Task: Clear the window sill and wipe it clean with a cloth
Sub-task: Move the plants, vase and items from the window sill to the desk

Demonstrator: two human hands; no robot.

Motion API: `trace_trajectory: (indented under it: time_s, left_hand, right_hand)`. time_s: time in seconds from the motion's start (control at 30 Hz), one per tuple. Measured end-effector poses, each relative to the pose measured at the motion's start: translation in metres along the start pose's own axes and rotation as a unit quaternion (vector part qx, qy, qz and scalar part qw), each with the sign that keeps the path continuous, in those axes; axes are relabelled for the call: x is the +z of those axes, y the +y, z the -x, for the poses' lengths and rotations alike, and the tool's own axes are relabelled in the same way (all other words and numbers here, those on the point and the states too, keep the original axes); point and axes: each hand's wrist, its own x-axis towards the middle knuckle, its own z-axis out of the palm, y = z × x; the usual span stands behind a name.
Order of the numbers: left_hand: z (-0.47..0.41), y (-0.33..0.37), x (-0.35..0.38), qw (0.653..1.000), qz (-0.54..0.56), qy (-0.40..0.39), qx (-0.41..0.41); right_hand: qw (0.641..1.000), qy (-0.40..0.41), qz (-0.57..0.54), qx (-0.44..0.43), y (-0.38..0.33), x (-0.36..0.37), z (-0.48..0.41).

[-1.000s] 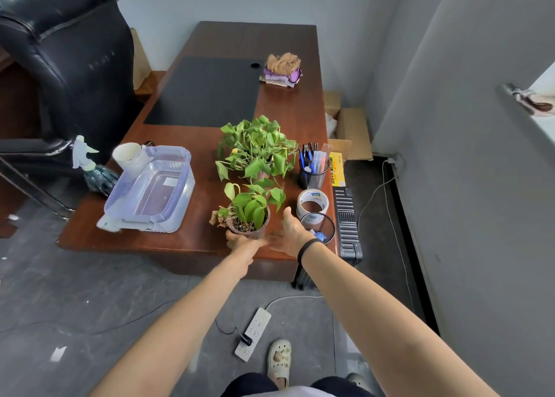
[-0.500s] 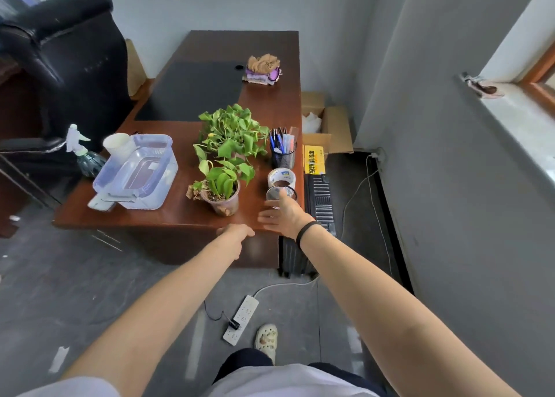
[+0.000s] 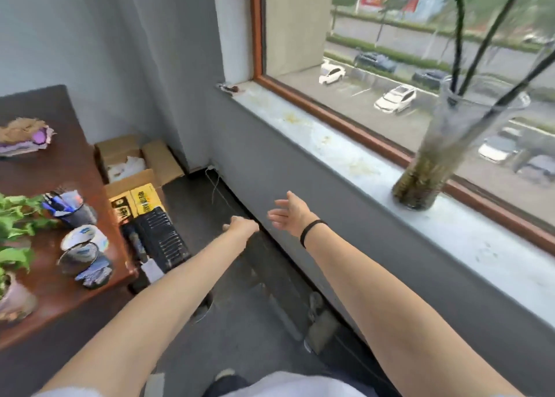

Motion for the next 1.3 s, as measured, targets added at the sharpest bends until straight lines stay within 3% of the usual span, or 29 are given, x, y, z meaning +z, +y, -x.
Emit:
trace_trajectory:
  time_s: [0.07,0.2,0.33,0.43,0.57,0.63,0.73,0.87,1.03,1.17,1.3]
  left_hand:
    - [0.034,0.039,0.026,0.997,-0.050,-0.040,0.029]
    - [0.096,0.114,0.073,0.973,-0.107,-0.100,0.180]
    - [0.103,0.177,0.120,0.925,-0.118,-0.159,0.324]
    - [0.116,0.231,0.145,0.877,-0.095,-0.217,0.418]
    - [0.128,0.291,0.167,0.836,-0.048,-0.292,0.462]
    - [0.132,0.310,0.175,0.808,-0.039,-0.328,0.488]
    - [0.133,0.331,0.187,0.774,-0.024,-0.366,0.516]
    - [0.128,0.348,0.194,0.730,-0.025,-0.394,0.557]
    - [0.116,0.354,0.200,0.700,-0.031,-0.436,0.564]
    - [0.109,0.356,0.204,0.687,-0.035,-0.456,0.565]
    - [0.105,0.356,0.209,0.691,-0.026,-0.447,0.568]
  right_hand:
    - [0.998,0.052,-0.038,-0.029,-0.019,-0.049,0.008]
    - [0.973,0.193,-0.072,-0.099,-0.040,-0.119,0.025]
    - [0.848,0.471,-0.042,-0.241,-0.062,-0.173,0.048]
    - [0.766,0.564,-0.028,-0.307,-0.089,-0.207,0.071]
    - [0.729,0.583,-0.038,-0.357,-0.124,-0.243,0.080]
    - [0.729,0.556,-0.032,-0.398,-0.137,-0.257,0.084]
    - [0.758,0.478,-0.009,-0.444,-0.155,-0.267,0.093]
    - [0.811,0.396,0.073,-0.424,-0.161,-0.273,0.094]
    - [0.810,0.376,0.167,-0.418,-0.173,-0.264,0.105]
    - [0.825,0.372,0.142,-0.402,-0.182,-0.263,0.101]
    - [0.817,0.395,0.134,-0.398,-0.182,-0.267,0.094]
